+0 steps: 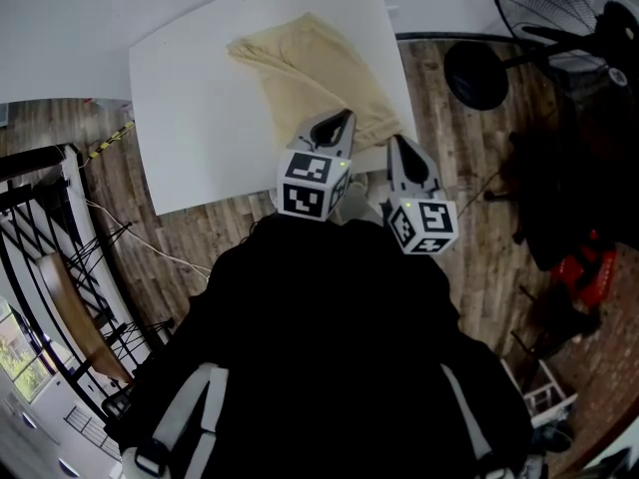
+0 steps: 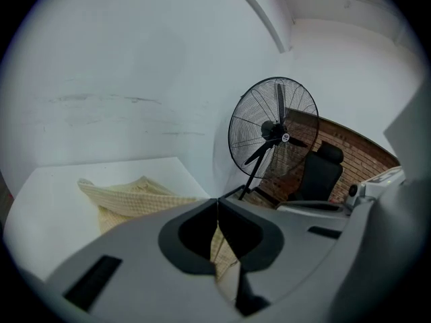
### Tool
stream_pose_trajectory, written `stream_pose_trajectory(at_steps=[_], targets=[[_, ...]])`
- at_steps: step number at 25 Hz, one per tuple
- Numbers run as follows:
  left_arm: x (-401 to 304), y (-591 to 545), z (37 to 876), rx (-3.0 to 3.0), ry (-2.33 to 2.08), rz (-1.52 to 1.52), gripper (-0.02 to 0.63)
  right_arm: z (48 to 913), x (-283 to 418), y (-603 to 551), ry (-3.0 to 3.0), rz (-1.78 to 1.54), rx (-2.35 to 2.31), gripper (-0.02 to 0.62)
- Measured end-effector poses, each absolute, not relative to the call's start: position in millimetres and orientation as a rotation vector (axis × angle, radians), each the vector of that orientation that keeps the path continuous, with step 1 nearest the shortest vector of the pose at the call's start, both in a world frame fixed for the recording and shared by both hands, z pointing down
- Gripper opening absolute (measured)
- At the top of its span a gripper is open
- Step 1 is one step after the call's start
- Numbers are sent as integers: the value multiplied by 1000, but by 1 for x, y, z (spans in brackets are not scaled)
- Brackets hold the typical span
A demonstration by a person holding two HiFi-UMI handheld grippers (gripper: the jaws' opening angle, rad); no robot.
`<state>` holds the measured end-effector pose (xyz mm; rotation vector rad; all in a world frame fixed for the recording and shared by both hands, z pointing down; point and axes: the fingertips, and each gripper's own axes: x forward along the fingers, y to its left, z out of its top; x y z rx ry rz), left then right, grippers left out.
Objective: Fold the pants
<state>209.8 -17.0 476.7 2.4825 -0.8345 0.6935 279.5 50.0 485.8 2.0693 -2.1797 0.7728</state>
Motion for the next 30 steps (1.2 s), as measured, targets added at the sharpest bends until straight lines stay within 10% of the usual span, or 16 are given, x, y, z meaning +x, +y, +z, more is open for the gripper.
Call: stream_pose_trajectory(at_steps=[30], targets=[[290, 16, 600, 2452, -624, 1032, 9, 510, 344, 54, -2078, 854, 2130, 5]])
